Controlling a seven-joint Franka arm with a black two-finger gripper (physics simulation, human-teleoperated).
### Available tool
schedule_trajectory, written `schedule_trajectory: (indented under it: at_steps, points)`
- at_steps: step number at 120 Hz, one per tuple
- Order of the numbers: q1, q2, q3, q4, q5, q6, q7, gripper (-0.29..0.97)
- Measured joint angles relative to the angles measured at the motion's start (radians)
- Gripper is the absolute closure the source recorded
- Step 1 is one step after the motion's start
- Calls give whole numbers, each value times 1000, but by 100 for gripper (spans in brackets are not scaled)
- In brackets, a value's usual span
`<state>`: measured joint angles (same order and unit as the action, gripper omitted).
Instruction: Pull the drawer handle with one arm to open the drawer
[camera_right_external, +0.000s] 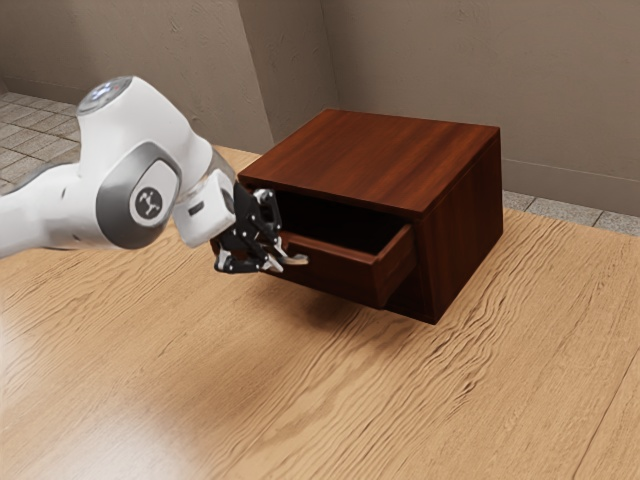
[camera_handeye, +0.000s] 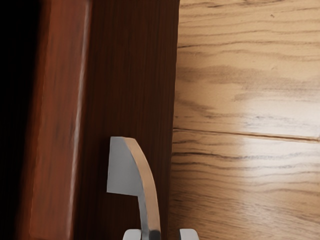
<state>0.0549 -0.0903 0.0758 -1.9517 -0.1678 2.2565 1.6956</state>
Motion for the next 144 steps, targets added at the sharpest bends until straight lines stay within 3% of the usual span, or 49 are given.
schedule_trajectory:
  at_steps: [89,144]
  points:
    - [0,-110,26,-119,0,1,-1,71]
    - [2,-246,24,-219,-1,-7,-1,68]
